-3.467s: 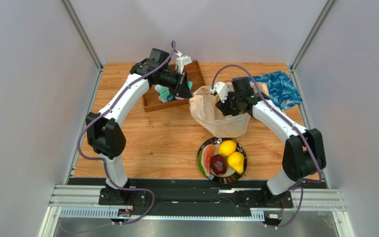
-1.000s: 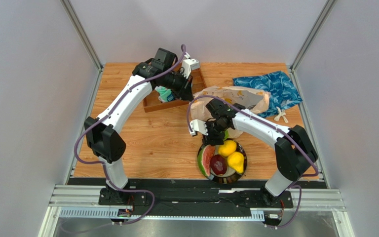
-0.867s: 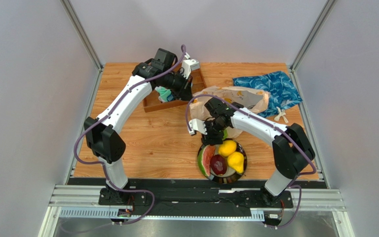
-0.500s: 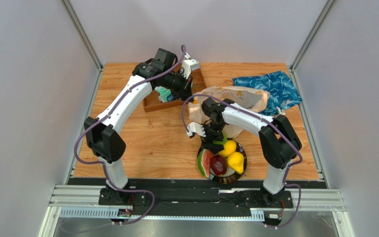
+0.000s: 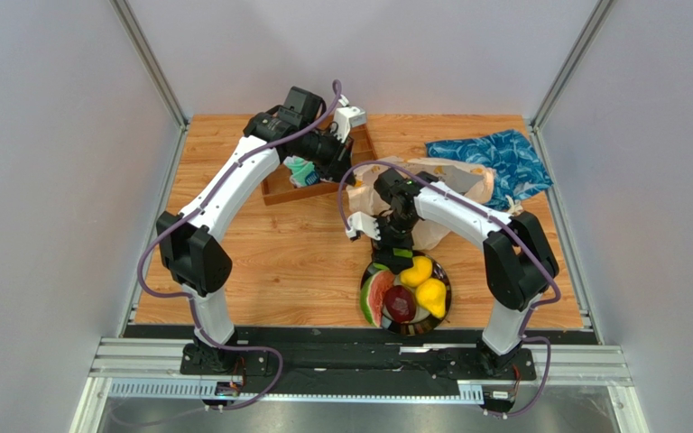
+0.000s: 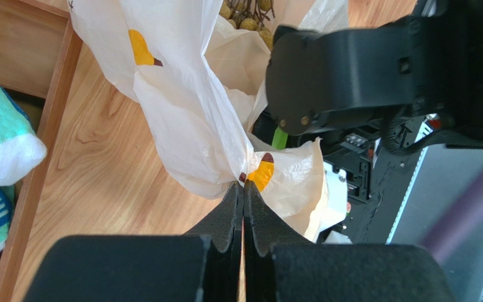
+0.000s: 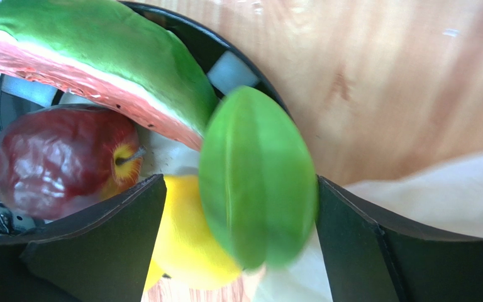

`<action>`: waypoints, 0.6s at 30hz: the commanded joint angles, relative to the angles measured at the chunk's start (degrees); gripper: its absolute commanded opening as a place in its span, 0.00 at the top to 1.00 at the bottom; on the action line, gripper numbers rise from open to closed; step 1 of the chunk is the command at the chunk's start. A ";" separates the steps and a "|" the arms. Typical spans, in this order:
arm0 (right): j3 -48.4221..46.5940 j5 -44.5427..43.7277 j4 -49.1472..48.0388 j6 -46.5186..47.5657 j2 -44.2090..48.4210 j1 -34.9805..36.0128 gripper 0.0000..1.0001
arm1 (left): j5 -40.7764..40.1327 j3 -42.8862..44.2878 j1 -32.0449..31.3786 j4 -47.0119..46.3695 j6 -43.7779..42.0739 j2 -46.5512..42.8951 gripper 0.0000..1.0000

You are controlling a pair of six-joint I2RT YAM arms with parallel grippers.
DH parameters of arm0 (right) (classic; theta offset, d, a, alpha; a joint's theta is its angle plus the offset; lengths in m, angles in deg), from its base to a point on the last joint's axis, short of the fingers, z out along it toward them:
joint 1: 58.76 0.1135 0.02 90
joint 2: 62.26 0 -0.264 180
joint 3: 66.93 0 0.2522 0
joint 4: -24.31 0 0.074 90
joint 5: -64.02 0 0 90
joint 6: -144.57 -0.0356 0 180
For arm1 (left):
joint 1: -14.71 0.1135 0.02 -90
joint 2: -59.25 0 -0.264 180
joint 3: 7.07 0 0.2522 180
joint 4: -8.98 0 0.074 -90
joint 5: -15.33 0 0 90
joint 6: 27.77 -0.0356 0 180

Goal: Take the fake fruits out of the plastic bag
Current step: Place the fake fruit on the plate, then adjust the plastic bag at the center of the board.

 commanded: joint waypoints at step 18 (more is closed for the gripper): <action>5.52 -10.03 -31.41 -26.63 31.45 -8.17 0.19 | 3.16 4.72 -0.62 -0.75 -0.31 0.85 1.00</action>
